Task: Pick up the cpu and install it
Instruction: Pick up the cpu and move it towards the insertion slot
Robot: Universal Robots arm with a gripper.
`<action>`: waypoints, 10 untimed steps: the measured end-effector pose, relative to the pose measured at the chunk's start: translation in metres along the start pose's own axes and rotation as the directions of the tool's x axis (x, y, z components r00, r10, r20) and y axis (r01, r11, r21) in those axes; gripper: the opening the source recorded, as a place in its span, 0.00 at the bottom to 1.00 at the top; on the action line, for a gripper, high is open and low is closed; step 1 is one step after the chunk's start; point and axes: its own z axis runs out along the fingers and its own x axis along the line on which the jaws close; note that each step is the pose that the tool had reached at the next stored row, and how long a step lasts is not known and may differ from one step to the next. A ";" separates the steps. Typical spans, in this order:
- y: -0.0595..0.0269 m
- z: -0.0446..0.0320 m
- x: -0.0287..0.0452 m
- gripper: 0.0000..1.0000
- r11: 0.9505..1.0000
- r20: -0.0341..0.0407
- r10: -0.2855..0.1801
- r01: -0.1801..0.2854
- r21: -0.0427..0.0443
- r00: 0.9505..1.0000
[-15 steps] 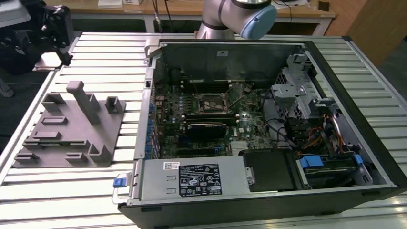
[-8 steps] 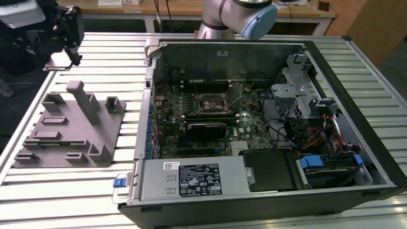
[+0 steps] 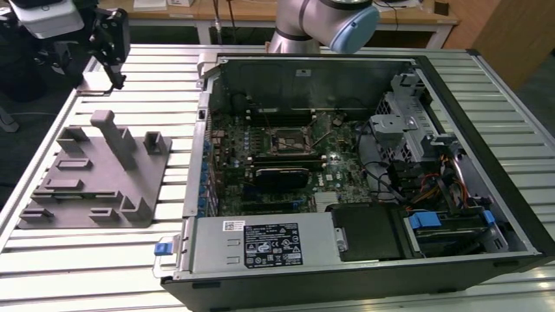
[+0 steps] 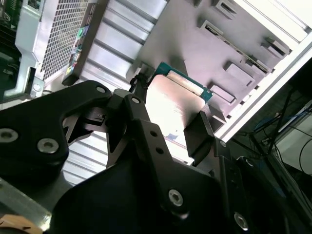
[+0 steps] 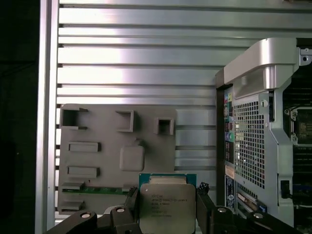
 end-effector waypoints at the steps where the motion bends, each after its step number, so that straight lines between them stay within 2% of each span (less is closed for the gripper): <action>1: 0.0001 0.0000 -0.0025 0.55 1.000 0.000 0.000 0.000 0.000 1.000; 10: 0.0005 0.0007 -0.0260 0.55 1.000 0.000 0.000 0.000 0.000 1.000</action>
